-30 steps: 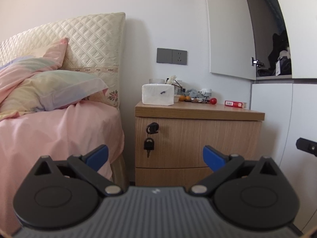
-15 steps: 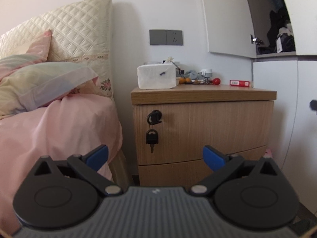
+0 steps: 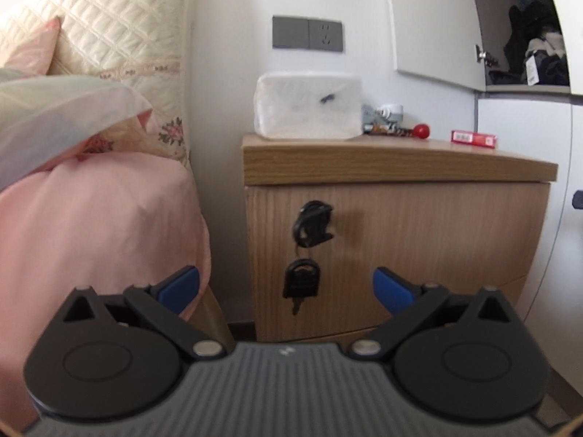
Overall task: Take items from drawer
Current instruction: 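Bring the left tool to the drawer's black key knob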
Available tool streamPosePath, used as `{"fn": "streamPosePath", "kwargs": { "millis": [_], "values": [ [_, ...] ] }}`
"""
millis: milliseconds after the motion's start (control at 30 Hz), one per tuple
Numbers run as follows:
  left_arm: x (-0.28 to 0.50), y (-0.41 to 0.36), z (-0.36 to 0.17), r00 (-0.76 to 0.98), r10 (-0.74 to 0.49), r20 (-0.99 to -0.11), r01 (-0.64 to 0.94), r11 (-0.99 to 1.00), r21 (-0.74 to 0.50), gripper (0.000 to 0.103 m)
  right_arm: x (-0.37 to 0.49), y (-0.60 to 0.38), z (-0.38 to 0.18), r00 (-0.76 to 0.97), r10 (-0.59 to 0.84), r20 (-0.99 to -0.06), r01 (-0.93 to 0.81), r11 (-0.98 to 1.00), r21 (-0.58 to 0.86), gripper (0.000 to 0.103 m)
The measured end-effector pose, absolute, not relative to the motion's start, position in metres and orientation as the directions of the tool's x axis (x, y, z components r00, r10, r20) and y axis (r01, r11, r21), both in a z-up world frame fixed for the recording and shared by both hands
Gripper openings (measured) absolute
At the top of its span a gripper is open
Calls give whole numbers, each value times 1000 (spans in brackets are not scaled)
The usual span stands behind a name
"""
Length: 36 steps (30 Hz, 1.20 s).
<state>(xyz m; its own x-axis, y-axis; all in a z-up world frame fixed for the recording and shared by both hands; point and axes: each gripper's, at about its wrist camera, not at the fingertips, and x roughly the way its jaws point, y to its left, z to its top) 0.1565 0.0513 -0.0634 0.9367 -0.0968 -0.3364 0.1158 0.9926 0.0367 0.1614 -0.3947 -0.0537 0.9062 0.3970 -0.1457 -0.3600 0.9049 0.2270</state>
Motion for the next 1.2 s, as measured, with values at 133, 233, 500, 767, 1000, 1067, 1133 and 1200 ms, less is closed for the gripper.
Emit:
{"fn": "streamPosePath", "kwargs": {
  "millis": [133,233,500,767,1000,1067,1133,1200],
  "values": [
    [171,61,-64,933,-135,-335,148,989,13,102,179,-396,-62,890,425,-166,-387,896,217,103],
    [178,64,-69,924,-163,-345,187,982,38,102,185,-400,-66,881,446,-159,-408,885,224,103],
    [200,67,-68,921,-189,-340,210,977,26,101,208,-405,-69,834,526,-166,-485,842,237,103],
    [206,66,-68,913,-211,-350,234,972,22,95,231,-404,-67,788,596,-151,-552,794,253,94],
    [206,68,-65,913,-226,-339,241,971,1,93,238,-401,-67,764,625,-161,-580,774,255,85],
    [205,66,-65,913,-235,-332,251,968,4,91,238,-402,-66,762,628,-155,-582,770,262,85],
    [204,64,-65,908,-258,-329,277,961,11,83,237,-401,-65,763,626,-162,-582,773,251,85],
    [204,61,-65,903,-271,-333,295,955,23,78,235,-400,-63,760,628,-169,-586,774,239,86]
  ]
}}
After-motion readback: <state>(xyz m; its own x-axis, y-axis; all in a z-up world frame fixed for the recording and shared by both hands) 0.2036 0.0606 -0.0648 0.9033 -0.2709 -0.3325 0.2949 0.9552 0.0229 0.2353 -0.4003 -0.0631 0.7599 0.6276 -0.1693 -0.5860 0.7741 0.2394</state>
